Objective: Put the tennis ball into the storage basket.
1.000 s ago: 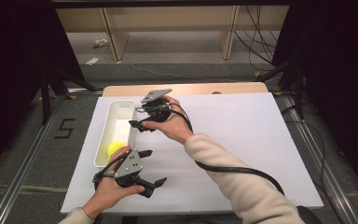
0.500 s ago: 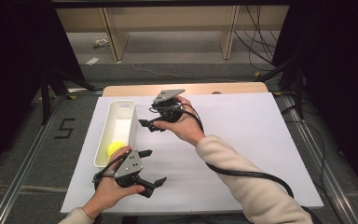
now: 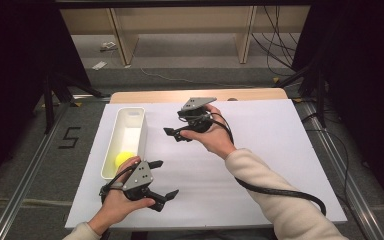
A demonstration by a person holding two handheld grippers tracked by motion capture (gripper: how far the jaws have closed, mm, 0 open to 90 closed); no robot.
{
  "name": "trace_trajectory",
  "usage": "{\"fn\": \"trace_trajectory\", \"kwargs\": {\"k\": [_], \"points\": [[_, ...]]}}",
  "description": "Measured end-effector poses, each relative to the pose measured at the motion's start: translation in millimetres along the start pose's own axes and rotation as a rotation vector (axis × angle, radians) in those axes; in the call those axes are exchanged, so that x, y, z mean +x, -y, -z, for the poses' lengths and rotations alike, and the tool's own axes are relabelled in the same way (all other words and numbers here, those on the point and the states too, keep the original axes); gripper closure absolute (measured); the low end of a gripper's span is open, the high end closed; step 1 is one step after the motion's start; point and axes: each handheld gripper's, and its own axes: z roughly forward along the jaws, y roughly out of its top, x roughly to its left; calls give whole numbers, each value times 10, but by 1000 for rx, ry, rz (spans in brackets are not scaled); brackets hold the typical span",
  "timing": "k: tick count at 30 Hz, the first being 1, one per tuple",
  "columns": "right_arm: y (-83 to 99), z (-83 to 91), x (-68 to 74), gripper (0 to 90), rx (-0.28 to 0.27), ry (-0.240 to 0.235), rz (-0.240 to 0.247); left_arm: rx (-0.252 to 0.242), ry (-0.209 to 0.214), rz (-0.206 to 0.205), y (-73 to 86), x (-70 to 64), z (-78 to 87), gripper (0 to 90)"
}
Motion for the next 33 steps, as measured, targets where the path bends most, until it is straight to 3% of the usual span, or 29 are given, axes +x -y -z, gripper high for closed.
{"fn": "trace_trajectory", "kwargs": {"k": [30,33], "points": [[384,563,-207,190,-4,78,-44,4,-13,3,0,0,3,14],[426,635,-227,190,-5,85,-49,5,0,13,1,-8,2,14]]}}
